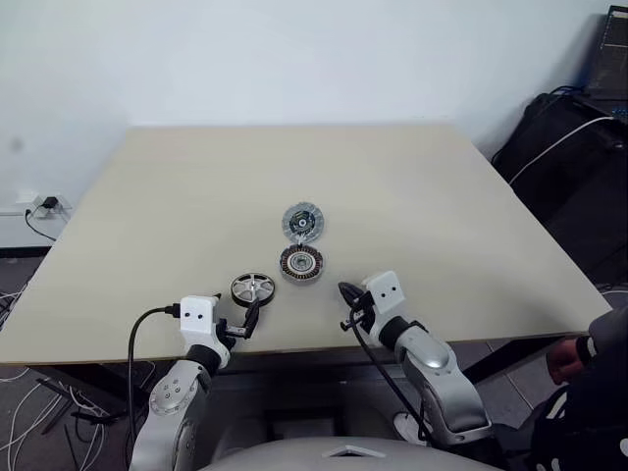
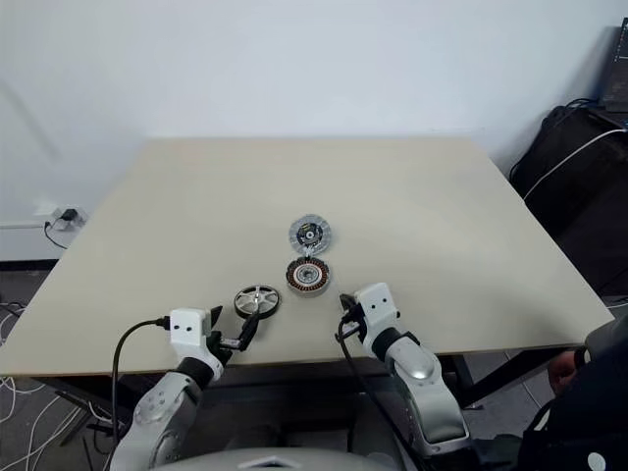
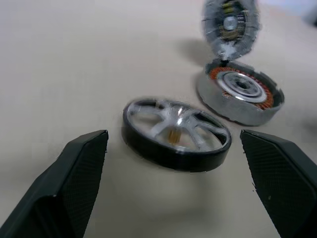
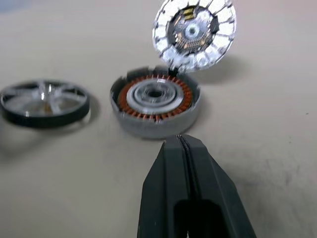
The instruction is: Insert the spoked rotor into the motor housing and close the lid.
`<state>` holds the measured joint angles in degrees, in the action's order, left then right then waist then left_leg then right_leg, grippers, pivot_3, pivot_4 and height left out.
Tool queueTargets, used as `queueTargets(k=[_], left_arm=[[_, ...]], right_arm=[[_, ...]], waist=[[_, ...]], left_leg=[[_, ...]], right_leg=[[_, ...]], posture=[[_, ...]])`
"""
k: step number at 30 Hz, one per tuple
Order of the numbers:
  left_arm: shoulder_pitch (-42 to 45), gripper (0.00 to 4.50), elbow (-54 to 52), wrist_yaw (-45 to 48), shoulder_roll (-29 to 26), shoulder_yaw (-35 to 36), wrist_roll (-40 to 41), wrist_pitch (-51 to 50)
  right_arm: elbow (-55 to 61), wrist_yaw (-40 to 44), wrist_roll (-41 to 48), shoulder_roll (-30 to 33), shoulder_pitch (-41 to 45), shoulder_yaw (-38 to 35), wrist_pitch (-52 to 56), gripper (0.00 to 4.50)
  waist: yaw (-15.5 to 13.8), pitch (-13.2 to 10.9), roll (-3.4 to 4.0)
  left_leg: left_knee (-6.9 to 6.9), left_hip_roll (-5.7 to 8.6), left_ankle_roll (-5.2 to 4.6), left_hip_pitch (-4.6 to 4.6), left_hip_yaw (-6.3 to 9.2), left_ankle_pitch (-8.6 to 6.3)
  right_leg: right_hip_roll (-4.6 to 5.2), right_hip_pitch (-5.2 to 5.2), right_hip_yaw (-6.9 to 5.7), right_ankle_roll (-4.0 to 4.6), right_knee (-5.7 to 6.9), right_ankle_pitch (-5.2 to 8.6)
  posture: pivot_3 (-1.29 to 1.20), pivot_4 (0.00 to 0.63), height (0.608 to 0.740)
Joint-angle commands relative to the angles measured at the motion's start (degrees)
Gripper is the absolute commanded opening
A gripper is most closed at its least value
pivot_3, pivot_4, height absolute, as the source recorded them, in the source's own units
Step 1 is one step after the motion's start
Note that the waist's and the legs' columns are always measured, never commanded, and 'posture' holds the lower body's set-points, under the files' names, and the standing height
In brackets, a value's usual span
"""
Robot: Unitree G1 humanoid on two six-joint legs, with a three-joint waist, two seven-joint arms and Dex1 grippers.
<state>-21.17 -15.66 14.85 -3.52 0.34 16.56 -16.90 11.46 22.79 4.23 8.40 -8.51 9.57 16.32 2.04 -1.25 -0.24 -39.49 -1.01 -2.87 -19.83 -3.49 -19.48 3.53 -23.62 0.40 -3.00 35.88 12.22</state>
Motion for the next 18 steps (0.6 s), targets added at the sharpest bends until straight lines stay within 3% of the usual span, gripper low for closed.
queueTargets(k=[1, 7, 18], left_arm=[[1.6, 4.5, -2.9, 0.2, 1.5, 1.3, 6.1, -4.4], [3.5, 4.5, -3.5, -1.9, 5.3, 5.5, 14.7, -8.8], [3.8, 4.5, -4.6, -3.8, 6.9, 11.1, 28.2, -14.4]], right_arm=[[2.0, 0.3, 1.9, 0.0, 0.7, -0.7, -0.8, 0.03], [2.5, -0.1, 2.7, 0.5, 0.6, -0.8, 0.5, 0.03], [4.2, 0.2, 4.0, 1.7, -0.7, -1.6, 2.3, 0.03]], waist=[[0.0, 0.0, -0.05], [-0.3, 0.0, -0.13], [-0.3, 0.0, -0.18]], left_leg=[[0.0, 0.0, -0.01, -0.02, 0.0, 0.0], [0.0, 0.06, -0.05, -0.07, 0.0, -0.03], [-0.02, 0.1, -0.05, -0.07, 0.01, -0.03]], right_leg=[[0.0, 0.0, 0.0, 0.0, 0.0, 0.0], [0.0, 0.01, 0.02, 0.25, -0.03, -0.14], [-0.01, 0.02, 0.03, 0.25, -0.03, -0.13]], posture=[[0.0, 0.0, 0.74], [0.0, 0.0, 0.74], [0.0, 0.0, 0.74]])
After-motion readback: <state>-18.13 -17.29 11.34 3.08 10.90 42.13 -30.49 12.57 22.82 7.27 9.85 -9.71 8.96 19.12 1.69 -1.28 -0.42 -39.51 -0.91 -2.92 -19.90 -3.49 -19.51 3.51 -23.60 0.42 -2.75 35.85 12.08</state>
